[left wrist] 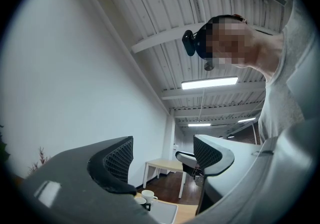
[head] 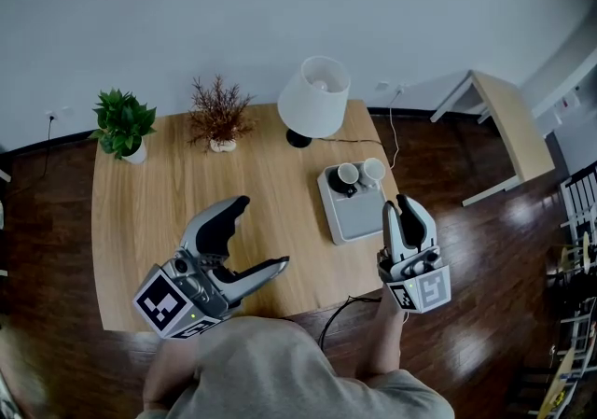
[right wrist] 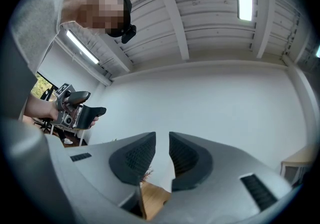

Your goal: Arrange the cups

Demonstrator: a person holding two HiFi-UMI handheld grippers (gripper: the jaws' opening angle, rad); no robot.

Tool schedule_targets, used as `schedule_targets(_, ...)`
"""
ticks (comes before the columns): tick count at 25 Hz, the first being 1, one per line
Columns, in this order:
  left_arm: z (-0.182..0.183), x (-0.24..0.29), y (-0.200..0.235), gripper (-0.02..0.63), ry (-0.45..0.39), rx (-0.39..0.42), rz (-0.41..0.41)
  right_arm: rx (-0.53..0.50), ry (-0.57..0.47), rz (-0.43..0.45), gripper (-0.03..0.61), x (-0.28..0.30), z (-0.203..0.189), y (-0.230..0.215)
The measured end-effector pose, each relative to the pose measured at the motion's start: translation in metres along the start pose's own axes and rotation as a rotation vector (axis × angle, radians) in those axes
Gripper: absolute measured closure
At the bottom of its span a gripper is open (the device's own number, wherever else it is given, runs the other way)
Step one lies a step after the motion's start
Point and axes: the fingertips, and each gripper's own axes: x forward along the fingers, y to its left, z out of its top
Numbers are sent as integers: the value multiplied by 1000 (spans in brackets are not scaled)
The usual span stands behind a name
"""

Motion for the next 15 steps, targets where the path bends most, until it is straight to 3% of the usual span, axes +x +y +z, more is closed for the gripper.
schedule_targets(15, -1, 1, -14, 239, -1, 40, 75, 5, -34, 69, 499, -18, 7, -4)
